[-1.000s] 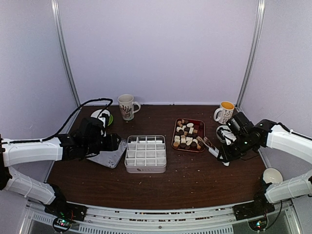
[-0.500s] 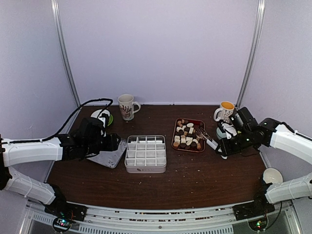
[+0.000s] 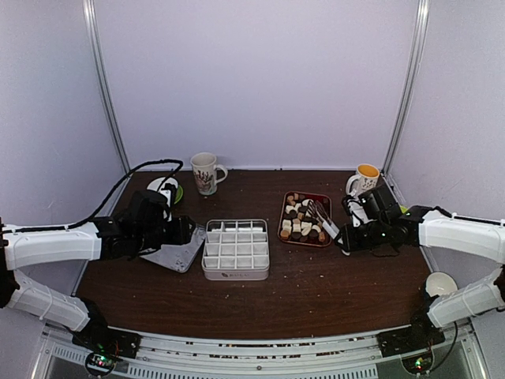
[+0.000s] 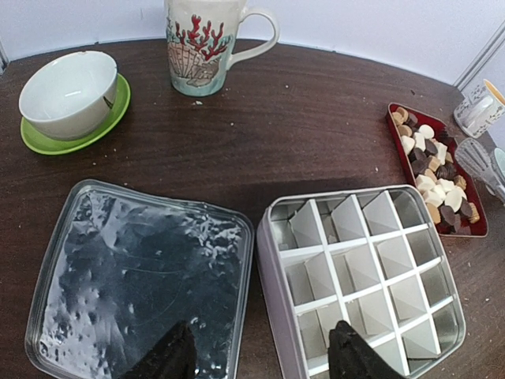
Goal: Pack the chocolate
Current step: Place the clamp on the plate, then pick up the clamp from the plate, then position the fake chocolate on the plate, then pick up the fake chocolate from the plate.
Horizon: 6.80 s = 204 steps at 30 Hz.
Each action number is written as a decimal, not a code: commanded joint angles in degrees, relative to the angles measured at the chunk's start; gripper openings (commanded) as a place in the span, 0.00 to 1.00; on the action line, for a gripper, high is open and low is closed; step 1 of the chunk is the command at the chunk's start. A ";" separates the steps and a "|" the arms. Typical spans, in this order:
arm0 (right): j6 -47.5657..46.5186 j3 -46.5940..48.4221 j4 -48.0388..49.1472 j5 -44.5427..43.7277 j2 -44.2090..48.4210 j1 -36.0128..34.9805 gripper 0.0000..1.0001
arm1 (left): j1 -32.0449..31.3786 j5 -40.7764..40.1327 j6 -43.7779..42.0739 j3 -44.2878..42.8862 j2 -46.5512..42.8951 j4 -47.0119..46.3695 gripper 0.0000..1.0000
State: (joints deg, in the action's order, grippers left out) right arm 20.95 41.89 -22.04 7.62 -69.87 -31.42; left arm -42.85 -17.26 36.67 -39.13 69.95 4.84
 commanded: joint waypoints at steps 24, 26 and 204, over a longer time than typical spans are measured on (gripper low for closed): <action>1.29 5.95 15.32 -15.31 -21.40 -4.49 0.67 | 0.00 -1.20 -0.62 -2.45 -0.82 1.18 0.60; 0.41 7.85 14.23 -16.25 -21.98 -4.28 0.72 | 0.05 -1.25 -0.71 -2.61 -1.36 2.16 0.60; -7.51 19.64 -23.32 -8.71 -18.21 -3.75 0.44 | 16.52 4.76 -16.03 1.42 -5.99 0.43 0.98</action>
State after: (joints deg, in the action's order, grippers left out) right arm 13.37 60.42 -43.24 2.44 -86.80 -34.68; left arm -26.89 -11.68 21.47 -37.23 63.57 6.98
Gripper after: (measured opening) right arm 0.443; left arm 0.977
